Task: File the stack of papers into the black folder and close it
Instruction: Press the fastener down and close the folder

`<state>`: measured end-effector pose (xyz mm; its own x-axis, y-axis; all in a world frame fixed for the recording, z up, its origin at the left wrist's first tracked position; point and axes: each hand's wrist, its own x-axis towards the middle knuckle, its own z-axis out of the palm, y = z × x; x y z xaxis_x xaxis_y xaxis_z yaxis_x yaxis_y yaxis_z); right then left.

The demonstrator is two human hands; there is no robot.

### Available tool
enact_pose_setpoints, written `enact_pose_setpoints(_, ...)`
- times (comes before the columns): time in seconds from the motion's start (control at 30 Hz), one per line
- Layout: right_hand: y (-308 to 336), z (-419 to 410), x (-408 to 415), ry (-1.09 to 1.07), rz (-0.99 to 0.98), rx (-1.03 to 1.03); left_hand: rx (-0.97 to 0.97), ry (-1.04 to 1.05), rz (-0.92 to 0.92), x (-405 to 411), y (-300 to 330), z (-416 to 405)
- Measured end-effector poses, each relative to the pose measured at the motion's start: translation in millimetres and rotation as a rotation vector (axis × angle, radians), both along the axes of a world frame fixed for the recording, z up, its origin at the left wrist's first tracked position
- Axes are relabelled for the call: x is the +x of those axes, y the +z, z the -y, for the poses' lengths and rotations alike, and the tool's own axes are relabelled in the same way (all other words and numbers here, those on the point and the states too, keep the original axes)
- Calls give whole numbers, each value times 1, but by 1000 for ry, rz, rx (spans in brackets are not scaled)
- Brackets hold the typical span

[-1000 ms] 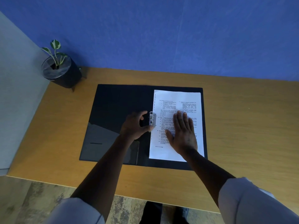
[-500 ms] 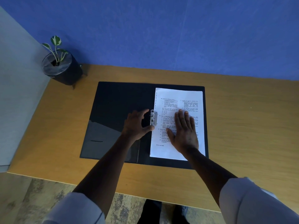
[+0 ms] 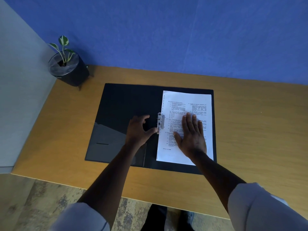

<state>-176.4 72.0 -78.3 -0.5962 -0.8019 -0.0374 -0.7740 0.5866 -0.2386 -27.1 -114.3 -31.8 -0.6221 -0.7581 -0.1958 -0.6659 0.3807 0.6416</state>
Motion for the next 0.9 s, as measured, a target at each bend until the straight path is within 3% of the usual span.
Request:
enact_pose_setpoints(0.23, 4, 0, 1, 5, -1, 7, -176, 445, 254, 42, -6, -30)
enact_pose_setpoints(0.4, 4, 1, 0, 13, 6, 31, -141, 700, 320, 67, -9, -50)
enact_pose_setpoints(0.63, 3, 1, 0, 20, -5, 41, 23, 999, 148, 66, 0, -43)
enact_pose_setpoints(0.9, 1, 0, -1, 24, -10, 33, 337, 1556, -163, 86, 22, -3)
